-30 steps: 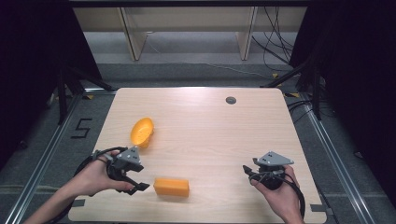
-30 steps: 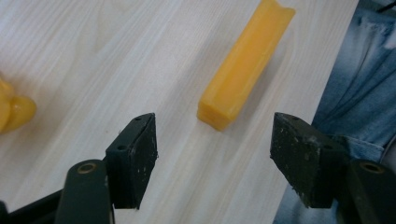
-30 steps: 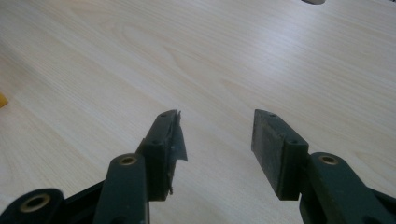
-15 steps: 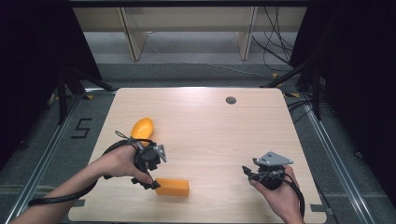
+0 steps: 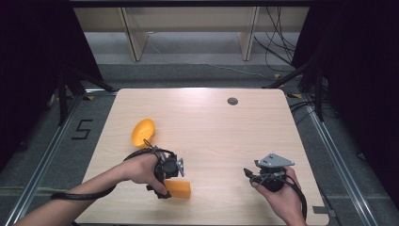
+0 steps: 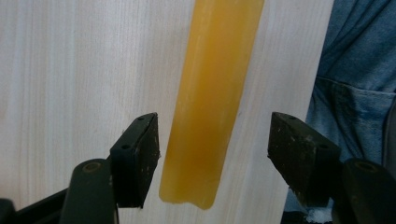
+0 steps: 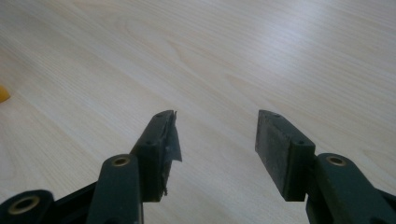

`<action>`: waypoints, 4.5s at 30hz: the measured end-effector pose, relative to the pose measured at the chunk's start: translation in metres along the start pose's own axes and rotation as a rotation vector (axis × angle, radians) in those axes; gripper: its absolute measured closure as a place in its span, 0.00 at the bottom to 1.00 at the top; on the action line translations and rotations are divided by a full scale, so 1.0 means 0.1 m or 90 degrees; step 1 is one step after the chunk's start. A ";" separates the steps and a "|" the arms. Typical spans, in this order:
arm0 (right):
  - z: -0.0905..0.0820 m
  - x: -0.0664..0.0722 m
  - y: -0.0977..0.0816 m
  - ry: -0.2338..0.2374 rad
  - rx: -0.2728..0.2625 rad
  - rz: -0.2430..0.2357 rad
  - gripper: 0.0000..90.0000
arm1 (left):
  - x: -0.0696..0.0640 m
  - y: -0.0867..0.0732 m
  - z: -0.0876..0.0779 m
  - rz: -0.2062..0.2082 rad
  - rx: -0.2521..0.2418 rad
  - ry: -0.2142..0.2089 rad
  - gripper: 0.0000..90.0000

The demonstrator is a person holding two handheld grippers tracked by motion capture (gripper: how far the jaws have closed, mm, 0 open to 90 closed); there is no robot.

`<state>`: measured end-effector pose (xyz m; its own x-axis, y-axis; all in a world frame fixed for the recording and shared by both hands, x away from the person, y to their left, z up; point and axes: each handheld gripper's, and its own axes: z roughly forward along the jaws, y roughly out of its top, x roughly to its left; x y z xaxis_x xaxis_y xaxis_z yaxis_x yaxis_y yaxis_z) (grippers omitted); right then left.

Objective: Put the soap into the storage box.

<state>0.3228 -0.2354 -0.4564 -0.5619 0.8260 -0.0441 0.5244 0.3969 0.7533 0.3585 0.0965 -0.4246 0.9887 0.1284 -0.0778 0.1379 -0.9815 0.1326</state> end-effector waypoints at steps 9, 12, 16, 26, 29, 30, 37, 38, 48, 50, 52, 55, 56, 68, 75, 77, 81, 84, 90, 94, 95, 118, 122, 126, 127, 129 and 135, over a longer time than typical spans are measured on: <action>0.00 0.01 0.00 0.002 0.005 0.009 0.53 | 0.01 0.08 0.11 0.020 0.010 0.006 0.41; 0.01 0.01 -0.01 0.001 0.003 0.007 0.53 | 0.01 0.09 0.14 0.023 0.019 0.003 0.43; 0.02 0.01 -0.01 0.005 0.006 -0.002 0.53 | 0.02 0.11 0.18 0.028 0.023 0.003 0.46; 0.01 0.02 -0.01 0.007 0.020 0.008 0.53 | 0.05 0.13 0.29 0.036 0.040 0.000 0.56; 0.01 0.02 -0.01 0.009 0.025 0.008 0.52 | 0.05 0.14 0.32 0.037 0.043 0.000 0.59; 0.01 0.02 -0.01 0.009 0.025 0.008 0.52 | 0.05 0.14 0.32 0.037 0.043 0.000 0.61; 0.01 0.02 -0.02 0.011 0.026 0.012 0.52 | 0.02 0.13 0.33 0.027 0.046 0.008 0.65; 0.01 0.02 -0.02 0.011 0.026 0.012 0.52 | 0.02 0.13 0.33 0.027 0.046 0.008 0.65; 0.04 0.00 -0.02 0.017 0.022 -0.018 0.52 | 0.01 0.11 0.33 -0.032 0.043 0.001 0.67; 0.04 0.00 -0.02 0.017 0.022 -0.018 0.52 | 0.00 0.10 0.32 -0.058 0.043 -0.004 0.67; 0.04 0.00 -0.02 0.016 0.022 -0.015 0.52 | 0.00 0.10 0.32 -0.069 0.043 -0.004 0.67; 0.04 0.00 -0.03 0.019 0.025 -0.009 0.52 | -0.01 0.07 0.29 -0.129 0.043 -0.007 0.67; 0.04 0.00 -0.03 0.018 0.026 -0.012 0.52 | -0.02 0.06 0.28 -0.145 0.037 -0.007 0.67; 0.05 0.01 -0.03 0.018 0.031 -0.001 0.52 | 0.03 -0.05 0.15 -0.177 0.011 0.021 0.67; 0.04 0.01 -0.03 0.016 0.031 0.001 0.52 | 0.09 -0.09 0.05 -0.238 -0.006 0.020 0.67; 0.05 0.01 -0.03 0.019 0.030 -0.001 0.52 | 0.11 -0.11 0.02 -0.252 -0.006 0.019 0.67; 0.04 0.01 -0.02 0.010 0.024 0.002 0.52 | 0.15 -0.13 -0.02 -0.278 -0.005 0.020 0.67; 0.02 0.01 -0.02 0.010 0.024 0.015 0.52 | 0.18 -0.16 -0.03 -0.295 -0.007 0.022 0.67; 0.03 -0.01 -0.02 0.010 0.006 -0.005 0.52 | 0.25 -0.22 -0.07 -0.332 -0.009 0.028 0.67; 0.01 0.01 -0.01 0.003 0.012 0.018 0.52 | 0.26 -0.25 -0.09 -0.380 -0.021 0.030 0.67; 0.00 0.01 -0.01 0.003 0.012 0.019 0.52 | 0.27 -0.26 -0.11 -0.385 -0.016 0.028 0.67; -0.04 -0.02 0.01 -0.024 -0.031 0.023 0.52 | 0.46 -0.45 -0.35 -0.464 -0.056 0.048 0.67; -0.04 -0.02 0.01 -0.022 -0.029 0.024 0.52 | 0.50 -0.49 -0.34 -0.486 -0.053 0.051 0.67; -0.03 -0.02 0.01 -0.012 -0.023 0.020 0.52 | 0.55 -0.52 -0.34 -0.493 -0.052 0.048 0.67; -0.03 -0.02 0.01 -0.012 -0.022 0.023 0.52 | 0.57 -0.54 -0.35 -0.496 -0.047 0.046 0.67; -0.03 -0.02 0.01 -0.013 -0.026 0.024 0.52 | 0.57 -0.54 -0.35 -0.497 -0.044 0.047 0.67; -0.03 -0.02 0.01 -0.014 -0.028 0.023 0.52 | 0.63 -0.59 -0.37 -0.510 -0.047 0.051 0.67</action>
<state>0.3223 -0.2376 -0.4537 -0.5285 0.8484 -0.0313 0.5143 0.3493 0.7832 0.4146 0.1674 -0.4007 0.5892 0.8011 -0.1059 0.8068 -0.5760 0.1316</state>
